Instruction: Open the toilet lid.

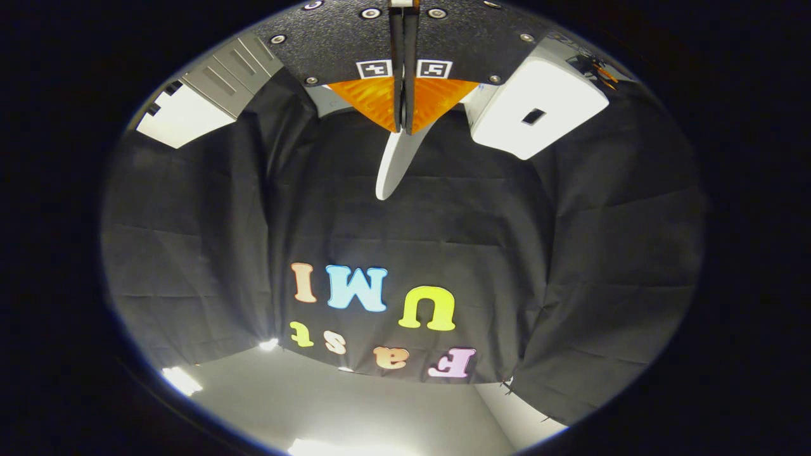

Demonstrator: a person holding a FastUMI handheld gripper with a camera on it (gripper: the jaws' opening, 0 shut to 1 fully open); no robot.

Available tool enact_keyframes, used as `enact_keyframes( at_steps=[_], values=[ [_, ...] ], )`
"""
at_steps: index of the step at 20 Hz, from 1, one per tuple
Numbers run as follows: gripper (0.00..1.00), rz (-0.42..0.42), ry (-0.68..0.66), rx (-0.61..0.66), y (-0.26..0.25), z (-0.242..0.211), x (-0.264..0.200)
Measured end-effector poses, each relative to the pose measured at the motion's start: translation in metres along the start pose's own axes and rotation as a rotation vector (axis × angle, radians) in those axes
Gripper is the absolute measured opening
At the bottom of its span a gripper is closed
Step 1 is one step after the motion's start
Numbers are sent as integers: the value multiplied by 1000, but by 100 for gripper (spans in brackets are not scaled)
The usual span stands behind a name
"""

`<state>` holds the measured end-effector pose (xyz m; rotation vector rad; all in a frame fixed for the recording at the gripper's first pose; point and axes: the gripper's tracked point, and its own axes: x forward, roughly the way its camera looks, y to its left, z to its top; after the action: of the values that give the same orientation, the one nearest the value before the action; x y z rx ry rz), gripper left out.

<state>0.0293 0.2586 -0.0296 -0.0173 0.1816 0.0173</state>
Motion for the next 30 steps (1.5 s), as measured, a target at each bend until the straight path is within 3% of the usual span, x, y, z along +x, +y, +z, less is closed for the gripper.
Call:
enact_keyframes(
  at_steps=[17,30],
  values=[
    [0,102,-57,4,78,21,-3],
    [3,204,-28,47,142,24,-1]
  ],
)
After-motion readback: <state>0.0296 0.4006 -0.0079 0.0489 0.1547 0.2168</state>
